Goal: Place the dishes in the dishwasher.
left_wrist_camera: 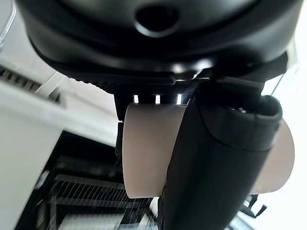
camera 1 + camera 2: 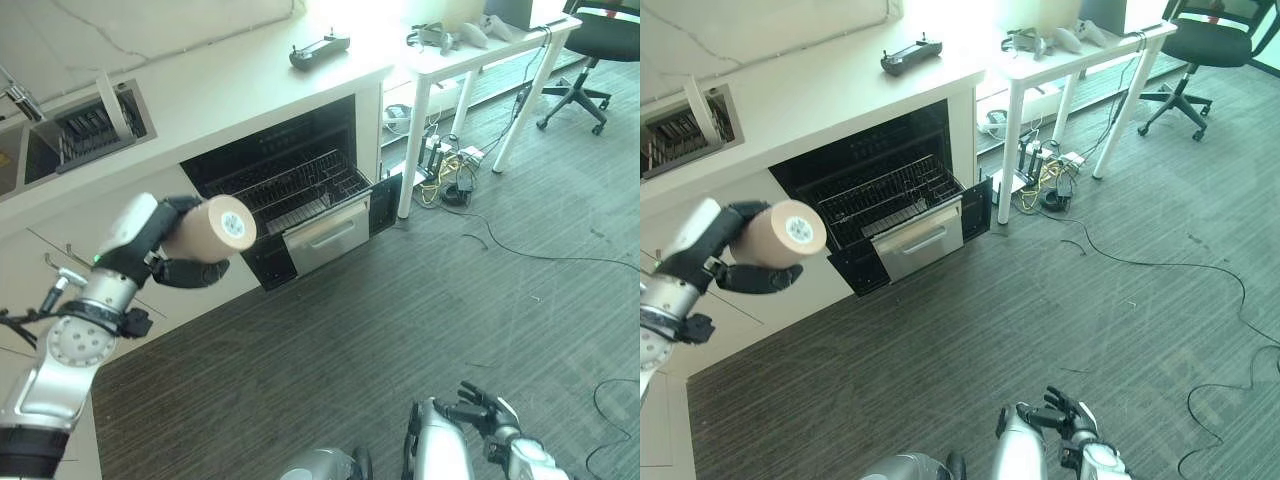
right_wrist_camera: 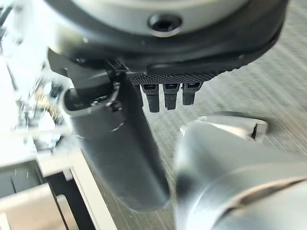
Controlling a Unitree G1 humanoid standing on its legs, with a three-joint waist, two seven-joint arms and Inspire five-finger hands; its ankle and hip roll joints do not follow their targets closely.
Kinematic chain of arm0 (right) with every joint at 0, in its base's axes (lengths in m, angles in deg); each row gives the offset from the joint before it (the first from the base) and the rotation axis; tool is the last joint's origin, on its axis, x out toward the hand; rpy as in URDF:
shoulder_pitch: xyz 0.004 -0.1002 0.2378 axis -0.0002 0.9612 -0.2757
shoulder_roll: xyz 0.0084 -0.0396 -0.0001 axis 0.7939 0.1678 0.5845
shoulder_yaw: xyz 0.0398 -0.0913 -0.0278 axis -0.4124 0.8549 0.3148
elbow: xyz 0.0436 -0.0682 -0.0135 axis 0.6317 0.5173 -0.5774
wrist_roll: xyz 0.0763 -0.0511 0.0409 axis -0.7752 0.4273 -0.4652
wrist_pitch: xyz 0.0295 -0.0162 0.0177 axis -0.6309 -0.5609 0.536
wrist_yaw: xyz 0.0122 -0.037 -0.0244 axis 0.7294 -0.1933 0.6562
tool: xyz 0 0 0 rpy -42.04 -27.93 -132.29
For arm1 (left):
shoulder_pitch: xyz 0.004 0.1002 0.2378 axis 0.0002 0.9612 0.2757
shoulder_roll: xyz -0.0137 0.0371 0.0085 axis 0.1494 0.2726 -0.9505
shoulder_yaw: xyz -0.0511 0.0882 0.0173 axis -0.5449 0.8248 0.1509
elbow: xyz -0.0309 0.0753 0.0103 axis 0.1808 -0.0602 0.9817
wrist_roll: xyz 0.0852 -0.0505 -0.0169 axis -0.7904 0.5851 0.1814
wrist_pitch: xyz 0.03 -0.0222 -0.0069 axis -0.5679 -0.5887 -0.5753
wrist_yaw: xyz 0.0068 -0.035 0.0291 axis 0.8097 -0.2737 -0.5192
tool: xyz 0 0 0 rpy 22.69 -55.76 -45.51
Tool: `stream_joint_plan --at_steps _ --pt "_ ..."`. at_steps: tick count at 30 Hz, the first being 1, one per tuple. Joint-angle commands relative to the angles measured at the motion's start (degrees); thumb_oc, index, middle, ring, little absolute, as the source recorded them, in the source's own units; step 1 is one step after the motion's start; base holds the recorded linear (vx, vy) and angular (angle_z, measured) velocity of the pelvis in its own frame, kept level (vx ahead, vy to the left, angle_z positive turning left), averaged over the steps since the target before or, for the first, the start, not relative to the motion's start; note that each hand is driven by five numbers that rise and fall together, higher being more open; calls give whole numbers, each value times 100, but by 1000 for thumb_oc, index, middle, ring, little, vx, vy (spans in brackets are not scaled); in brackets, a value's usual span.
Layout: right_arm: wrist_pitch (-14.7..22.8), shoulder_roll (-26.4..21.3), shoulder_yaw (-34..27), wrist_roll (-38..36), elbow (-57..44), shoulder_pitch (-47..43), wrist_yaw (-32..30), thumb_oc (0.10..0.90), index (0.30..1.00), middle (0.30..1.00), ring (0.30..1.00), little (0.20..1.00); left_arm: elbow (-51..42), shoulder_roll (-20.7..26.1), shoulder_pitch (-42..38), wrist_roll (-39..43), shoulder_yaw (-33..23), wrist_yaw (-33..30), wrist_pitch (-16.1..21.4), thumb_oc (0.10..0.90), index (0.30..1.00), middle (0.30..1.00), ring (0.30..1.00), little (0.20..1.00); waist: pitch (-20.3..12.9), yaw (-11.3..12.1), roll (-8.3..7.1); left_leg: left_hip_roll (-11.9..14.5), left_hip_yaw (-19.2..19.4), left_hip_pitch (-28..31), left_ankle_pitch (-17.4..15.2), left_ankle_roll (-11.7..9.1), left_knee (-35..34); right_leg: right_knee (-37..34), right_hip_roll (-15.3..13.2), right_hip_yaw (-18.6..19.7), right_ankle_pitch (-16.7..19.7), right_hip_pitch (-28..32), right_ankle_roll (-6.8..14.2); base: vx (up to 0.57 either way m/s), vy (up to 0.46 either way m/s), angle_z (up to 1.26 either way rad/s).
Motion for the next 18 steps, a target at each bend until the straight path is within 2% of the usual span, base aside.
stream_joint_plan --at_steps 1,3,4,6,7,9,10,11,12,14,17,18 --pt "157 -60 102 132 348 -143 103 800 900 900 900 900 -245 637 -353 467 -515 -581 194 400 300 300 300 300 -169 74 32 252 -549 -692 -291 -404 319 -248 -207 719 711 835 709 283 -443 91" --pt "40 -103 100 192 385 -235 174 800 900 900 900 900 -169 730 -247 571 -678 -510 283 400 300 300 300 300 -233 159 -48 458 -571 -653 -340 -566 319 -248 -248 670 415 935 876 361 -618 70" --pt "-65 -135 136 173 426 -276 216 800 900 900 900 900 -253 723 -174 656 -750 -458 186 400 300 300 300 300 -288 253 -110 599 -601 -660 -300 -665 319 -248 -261 570 279 1022 876 400 -774 30" --pt "-185 -161 199 262 391 -299 242 800 900 900 900 900 -404 621 -38 660 -869 -436 60 400 300 300 300 300 -324 292 -140 803 -598 -575 -275 -760 319 -248 -201 366 177 1104 803 259 -548 13" --pt "-175 -167 247 324 362 -292 197 800 900 900 900 900 -550 544 67 670 -929 -481 21 400 300 300 300 300 -324 325 -157 954 -509 -548 -221 -814 319 -248 -170 199 80 1161 696 207 -508 16" --pt "-137 -213 288 190 353 -215 68 800 900 900 900 900 -750 388 103 629 -995 -434 -8 400 300 300 300 300 -274 300 -231 1205 -196 -647 485 -891 319 -248 -82 8 -118 1354 466 163 -560 51" --pt "-89 -236 265 111 396 -177 39 800 900 900 900 900 -809 353 46 647 -984 -381 -11 400 300 300 300 300 -250 273 -269 1245 2 -680 699 -900 319 -248 -57 -81 -163 1410 367 107 -597 124" --pt "73 -257 136 -29 551 -40 -52 800 900 900 900 900 -891 214 -237 637 -820 -262 3 400 300 300 300 300 -170 168 -304 1125 538 -887 790 -923 647 -248 25 -357 -229 1581 204 162 -501 158" --pt "87 -257 96 -11 642 1 -70 800 900 900 900 900 -904 148 -378 582 -722 -294 -121 400 300 300 300 300 -146 161 -282 770 523 -915 602 -869 538 -248 106 -375 -246 1641 231 169 -368 164" --pt "50 -242 82 46 720 7 -50 800 900 900 900 900 -928 107 -359 516 -737 -358 -221 400 300 300 300 300 -176 191 -226 494 392 -1010 452 -813 319 -248 269 -264 -261 1639 253 149 -57 53" --pt "28 -224 80 56 797 31 -34 800 900 900 900 900 -900 62 -333 440 -714 -403 -215 400 300 300 300 300 -210 188 -102 485 369 -1422 519 -894 319 -248 478 -296 -346 1678 231 108 -13 -48" --pt "45 -201 61 18 837 79 -29 800 900 900 900 900 -861 -22 -357 376 -643 -405 -137 400 300 300 300 300 -171 182 -33 478 534 -1786 703 -1004 319 -248 601 -342 -435 1786 211 155 6 -31"
